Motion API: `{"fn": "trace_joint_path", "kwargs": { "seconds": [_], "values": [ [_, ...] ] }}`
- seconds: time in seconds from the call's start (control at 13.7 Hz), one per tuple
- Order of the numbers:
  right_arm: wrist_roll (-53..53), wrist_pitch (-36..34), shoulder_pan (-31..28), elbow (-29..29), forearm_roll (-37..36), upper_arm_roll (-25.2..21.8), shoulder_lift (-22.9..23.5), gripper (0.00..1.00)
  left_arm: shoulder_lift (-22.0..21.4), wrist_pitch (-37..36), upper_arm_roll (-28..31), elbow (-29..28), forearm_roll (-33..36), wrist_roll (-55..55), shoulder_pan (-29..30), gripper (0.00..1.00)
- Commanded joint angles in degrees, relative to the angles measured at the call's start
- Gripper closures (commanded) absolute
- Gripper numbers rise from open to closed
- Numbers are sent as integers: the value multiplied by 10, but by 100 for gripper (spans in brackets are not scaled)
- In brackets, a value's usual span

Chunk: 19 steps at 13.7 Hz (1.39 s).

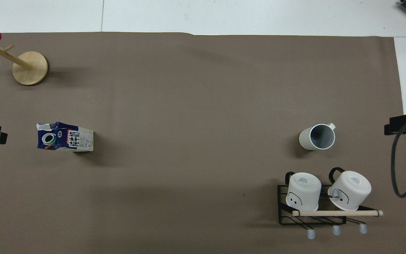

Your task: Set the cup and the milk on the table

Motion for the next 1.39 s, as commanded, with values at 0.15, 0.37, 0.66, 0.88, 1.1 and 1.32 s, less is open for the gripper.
{"fn": "trace_joint_path", "kwargs": {
  "seconds": [0.15, 0.37, 0.66, 0.88, 1.1, 1.32],
  "values": [
    [-11, -4, -6, -9, 5, 2, -9, 0, -12, 10, -3, -15, 10, -2, 5, 0],
    [-11, -18, -7, -9, 5, 2, -9, 0, -12, 10, -4, -15, 10, -2, 5, 0],
    [-9, -10, -6, -10, 5, 2, -10, 0, -12, 10, -4, -15, 10, -2, 5, 0],
    [-9, -4, -6, -11, 5, 2, -10, 0, -12, 10, -4, -15, 10, -2, 5, 0],
    [-11, -10, -6, -13, 5, 3, -10, 0, -12, 10, -4, -15, 10, -3, 5, 0],
    [-11, -10, -6, -14, 5, 3, -11, 0, -12, 10, -4, -15, 10, -2, 5, 0]
  ]
}}
